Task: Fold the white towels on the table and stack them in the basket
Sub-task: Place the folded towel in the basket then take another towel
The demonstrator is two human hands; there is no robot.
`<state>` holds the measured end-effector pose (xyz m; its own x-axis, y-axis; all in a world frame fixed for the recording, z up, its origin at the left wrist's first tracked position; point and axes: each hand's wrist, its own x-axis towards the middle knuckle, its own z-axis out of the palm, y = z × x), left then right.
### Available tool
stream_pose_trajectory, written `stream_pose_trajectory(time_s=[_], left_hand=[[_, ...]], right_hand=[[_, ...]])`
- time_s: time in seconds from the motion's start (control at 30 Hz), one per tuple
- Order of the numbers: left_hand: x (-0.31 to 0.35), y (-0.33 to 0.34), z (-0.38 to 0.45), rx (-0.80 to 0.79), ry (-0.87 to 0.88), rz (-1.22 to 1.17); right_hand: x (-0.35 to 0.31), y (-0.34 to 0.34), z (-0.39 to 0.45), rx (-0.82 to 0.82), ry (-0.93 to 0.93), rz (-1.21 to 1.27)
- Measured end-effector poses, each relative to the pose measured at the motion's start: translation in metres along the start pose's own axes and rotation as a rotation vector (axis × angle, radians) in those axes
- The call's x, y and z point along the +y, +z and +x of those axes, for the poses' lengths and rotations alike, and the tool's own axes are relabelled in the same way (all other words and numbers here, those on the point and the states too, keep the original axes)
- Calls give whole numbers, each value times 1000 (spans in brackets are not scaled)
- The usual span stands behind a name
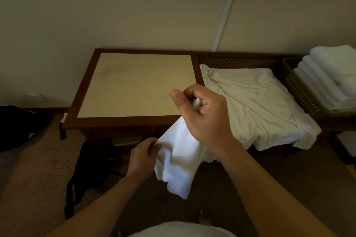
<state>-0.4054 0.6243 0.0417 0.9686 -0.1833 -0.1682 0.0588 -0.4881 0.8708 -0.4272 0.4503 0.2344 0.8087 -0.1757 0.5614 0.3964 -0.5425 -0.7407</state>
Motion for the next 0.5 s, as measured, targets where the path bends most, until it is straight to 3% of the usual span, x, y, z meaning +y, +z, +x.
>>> stream_pose_trajectory(time_s=[0.23,0.33,0.5], left_hand=[[-9,-18,5,85,-57,53],[-25,-20,13,82,-61,126],[-39,-17,21,92,-232,131]], right_hand=[[27,-23,-1,103,127,-46],[29,-21,-7,76,155,-14],[25,-16,-3,-44,281,86]])
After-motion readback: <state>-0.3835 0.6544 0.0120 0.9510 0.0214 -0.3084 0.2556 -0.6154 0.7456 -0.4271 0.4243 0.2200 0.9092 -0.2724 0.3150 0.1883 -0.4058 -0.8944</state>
